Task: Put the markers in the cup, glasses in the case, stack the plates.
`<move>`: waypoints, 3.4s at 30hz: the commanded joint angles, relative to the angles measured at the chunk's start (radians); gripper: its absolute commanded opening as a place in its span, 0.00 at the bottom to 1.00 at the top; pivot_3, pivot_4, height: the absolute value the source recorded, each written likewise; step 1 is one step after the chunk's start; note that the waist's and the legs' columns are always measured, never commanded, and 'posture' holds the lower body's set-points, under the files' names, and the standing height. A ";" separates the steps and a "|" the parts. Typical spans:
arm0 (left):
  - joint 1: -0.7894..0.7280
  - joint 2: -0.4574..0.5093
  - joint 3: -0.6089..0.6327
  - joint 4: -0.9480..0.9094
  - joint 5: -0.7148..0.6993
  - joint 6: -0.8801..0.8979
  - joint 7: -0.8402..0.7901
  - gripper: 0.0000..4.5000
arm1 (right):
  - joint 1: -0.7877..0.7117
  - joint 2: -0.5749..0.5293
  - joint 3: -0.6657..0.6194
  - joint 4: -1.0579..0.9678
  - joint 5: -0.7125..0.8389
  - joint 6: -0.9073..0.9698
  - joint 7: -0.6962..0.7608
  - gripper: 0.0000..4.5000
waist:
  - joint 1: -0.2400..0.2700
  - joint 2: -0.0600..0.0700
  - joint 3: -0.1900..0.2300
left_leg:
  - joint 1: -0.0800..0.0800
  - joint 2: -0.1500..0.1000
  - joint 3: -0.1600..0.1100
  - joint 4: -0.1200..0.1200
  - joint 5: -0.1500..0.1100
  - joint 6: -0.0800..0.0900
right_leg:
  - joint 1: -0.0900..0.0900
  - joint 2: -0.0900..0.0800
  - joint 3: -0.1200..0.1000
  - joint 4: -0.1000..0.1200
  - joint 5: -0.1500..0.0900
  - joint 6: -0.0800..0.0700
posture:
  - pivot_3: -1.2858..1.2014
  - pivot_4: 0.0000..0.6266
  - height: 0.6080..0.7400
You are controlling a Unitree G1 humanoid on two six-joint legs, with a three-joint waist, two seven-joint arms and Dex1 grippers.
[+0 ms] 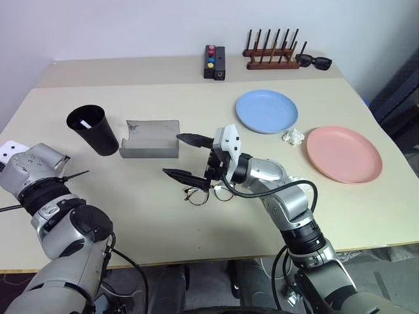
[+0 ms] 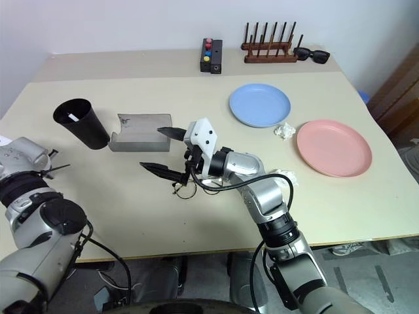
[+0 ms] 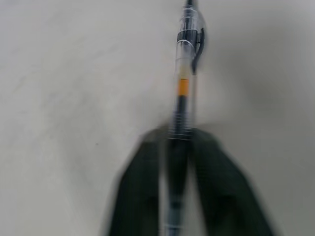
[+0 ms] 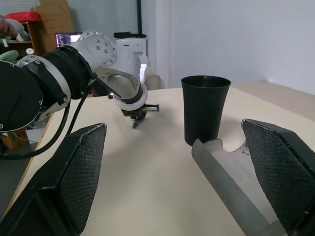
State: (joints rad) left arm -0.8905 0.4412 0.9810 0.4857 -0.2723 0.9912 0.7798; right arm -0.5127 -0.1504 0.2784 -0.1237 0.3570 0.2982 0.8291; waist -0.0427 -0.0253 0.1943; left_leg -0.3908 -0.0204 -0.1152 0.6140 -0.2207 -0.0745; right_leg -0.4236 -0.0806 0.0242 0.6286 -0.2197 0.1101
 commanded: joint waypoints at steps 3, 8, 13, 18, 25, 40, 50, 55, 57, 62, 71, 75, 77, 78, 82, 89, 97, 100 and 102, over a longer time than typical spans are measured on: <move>0.003 0.007 -0.023 -0.021 -0.015 -0.037 -0.023 0.00 | -0.010 0.001 -0.005 -0.031 0.008 -0.005 0.000 1.00 | 0.001 0.000 0.000 | 0.000 0.000 0.000 0.000 0.000 0.000 | 0.000 0.000 0.000 0.000 0.000 0.000 | 0.52 0.24 1.00; 0.049 0.002 -0.187 -0.170 0.004 -0.248 -0.223 0.00 | -0.012 0.001 -0.004 -0.029 0.008 -0.005 0.000 1.00 | 0.001 -0.001 0.000 | -0.001 0.000 0.000 0.000 0.000 -0.001 | 0.000 0.000 0.000 0.000 0.000 0.000 | 0.52 0.24 1.00; 0.113 0.019 -0.320 -0.333 -0.019 -0.575 -0.528 0.00 | -0.010 0.002 -0.008 -0.032 0.009 -0.006 -0.004 1.00 | 0.001 -0.001 0.000 | -0.001 0.000 0.000 -0.001 0.001 -0.001 | -0.001 0.000 0.000 -0.001 0.000 0.000 | 0.52 0.24 1.00; 0.131 0.026 -0.463 -0.394 -0.003 -0.710 -0.711 0.00 | -0.016 0.016 -0.024 -0.029 0.028 0.000 -0.016 1.00 | 0.003 -0.001 0.000 | -0.001 0.000 0.000 -0.001 0.001 -0.001 | 0.000 0.000 0.000 -0.001 0.000 0.000 | 0.52 0.24 1.00; 0.178 0.001 -0.594 -0.441 0.038 -0.766 -0.792 0.00 | -0.017 0.019 -0.043 -0.036 0.044 0.009 -0.035 1.00 | -0.003 -0.001 0.001 | -0.001 0.000 0.000 -0.001 0.001 -0.001 | 0.000 0.000 0.000 -0.002 0.000 0.000 | 0.52 0.24 1.00; 0.396 -0.025 -0.593 -0.541 0.126 -0.797 -0.727 0.00 | -0.044 0.034 -0.103 -0.035 0.115 0.054 -0.071 1.00 | 0.001 0.000 0.001 | -0.001 0.000 0.000 -0.001 0.001 -0.001 | -0.001 0.000 0.001 -0.001 0.000 0.000 | 0.52 0.24 1.00; 0.445 -0.063 -0.593 -0.530 0.122 -0.833 -0.719 0.00 | -0.049 0.038 -0.098 -0.028 0.115 0.050 -0.066 1.00 | 0.001 0.000 0.001 | -0.001 0.000 0.000 -0.001 0.001 -0.001 | -0.001 0.000 0.001 -0.001 0.000 0.000 | 0.52 0.24 1.00; 0.450 -0.072 -0.594 -0.523 0.124 -0.834 -0.714 0.19 | -0.048 0.039 -0.097 -0.028 0.113 0.049 -0.066 1.00 | 0.001 0.000 0.001 | -0.001 0.000 0.000 -0.001 0.001 -0.001 | -0.001 0.000 0.000 -0.001 0.000 0.000 | 0.52 0.24 1.00; 0.449 -0.073 -0.595 -0.520 0.126 -0.832 -0.710 0.36 | -0.049 0.039 -0.098 -0.027 0.112 0.048 -0.065 1.00 | 0.001 0.000 0.001 | -0.001 0.000 0.000 -0.001 0.001 -0.001 | -0.001 0.000 0.000 -0.001 0.000 0.000 | 0.52 0.24 1.00; 0.446 -0.076 -0.599 -0.519 0.128 -0.830 -0.705 0.69 | -0.048 0.038 -0.098 -0.028 0.111 0.048 -0.064 1.00 | 0.001 0.000 0.001 | -0.001 0.000 0.000 -0.001 0.001 -0.001 | -0.001 0.000 0.000 -0.001 0.000 0.000 | 0.52 0.24 1.00; 0.435 -0.088 -0.589 -0.542 0.096 -0.838 -0.723 0.69 | -0.045 0.036 -0.099 -0.032 0.112 0.050 -0.065 1.00 | 0.001 0.000 0.001 | -0.001 0.000 0.000 -0.001 0.001 -0.001 | -0.001 0.000 0.001 -0.001 0.000 0.000 | 0.52 0.24 1.00; 0.415 -0.066 -0.605 -0.581 0.016 -0.816 -0.824 0.82 | -0.047 0.029 -0.105 -0.028 0.109 0.049 -0.066 1.00 | 0.001 0.000 0.001 | -0.001 0.000 0.000 -0.001 0.001 -0.001 | -0.001 0.000 0.000 -0.001 0.000 0.000 | 0.52 0.24 1.00; 0.409 -0.033 -0.624 -0.603 -0.029 -0.782 -0.910 0.98 | -0.048 0.025 -0.109 -0.025 0.107 0.047 -0.066 1.00 | 0.000 0.000 0.001 | -0.001 0.000 0.000 -0.001 0.001 -0.001 | -0.001 0.000 0.000 -0.001 0.000 0.000 | 0.52 0.24 1.00; 0.408 -0.016 -0.633 -0.613 -0.050 -0.761 -0.949 0.99 | -0.049 0.023 -0.110 -0.024 0.106 0.046 -0.067 1.00 | 0.000 0.000 0.001 | -0.001 0.000 0.000 -0.001 0.001 -0.001 | -0.001 0.000 0.001 -0.001 0.000 0.000 | 0.52 0.24 1.00; 0.422 0.085 -0.683 -0.667 -0.141 -0.653 -1.150 0.99 | -0.050 0.016 -0.118 -0.019 0.102 0.042 -0.069 1.00 | -0.001 0.000 0.001 | -0.001 0.000 0.000 -0.001 0.001 -0.001 | -0.001 0.000 0.001 -0.002 0.000 -0.001 | 0.52 0.24 1.00; 0.464 0.331 -0.867 -0.649 -0.155 -0.470 -1.496 0.99 | -0.055 -0.046 -0.141 -0.004 0.102 0.041 -0.032 1.00 | -0.003 0.003 0.002 | -0.001 0.001 0.000 -0.001 0.001 0.000 | -0.001 0.001 0.001 -0.001 -0.003 -0.005 | 0.52 0.24 1.00; 0.350 0.429 -1.046 -0.370 -0.004 -0.515 -1.702 0.99 | -0.021 -0.128 -0.136 -0.030 0.114 0.068 0.034 1.00 | -0.001 0.003 0.003 | -0.001 0.001 0.000 -0.002 0.000 0.000 | -0.001 0.001 0.000 -0.002 -0.005 -0.003 | 0.52 0.24 1.00; 0.277 0.415 -1.086 -0.223 0.058 -0.554 -1.727 0.99 | -0.002 -0.126 -0.129 -0.048 0.112 0.071 0.028 1.00 | -0.001 0.003 0.003 | -0.002 0.001 0.000 -0.002 0.000 0.000 | -0.001 0.001 0.000 -0.002 -0.006 -0.002 | 0.52 0.24 1.00; 0.236 0.407 -1.110 -0.137 0.091 -0.585 -1.759 0.99 | 0.011 -0.120 -0.124 -0.063 0.110 0.073 0.018 1.00 | -0.001 0.003 0.003 | -0.002 0.001 0.000 -0.002 0.000 0.000 | -0.001 0.001 0.000 -0.002 -0.005 -0.001 | 0.52 0.24 1.00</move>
State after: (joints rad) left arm -0.6316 0.8458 -0.1181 0.3130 -0.2114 0.4421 -0.9548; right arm -0.5012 -0.2767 0.1547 -0.1323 0.4541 0.3736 0.8516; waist -0.0434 -0.0224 0.1970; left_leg -0.3927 -0.0198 -0.1148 0.6123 -0.2205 -0.0742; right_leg -0.4248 -0.0801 0.0244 0.6269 -0.2232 0.1107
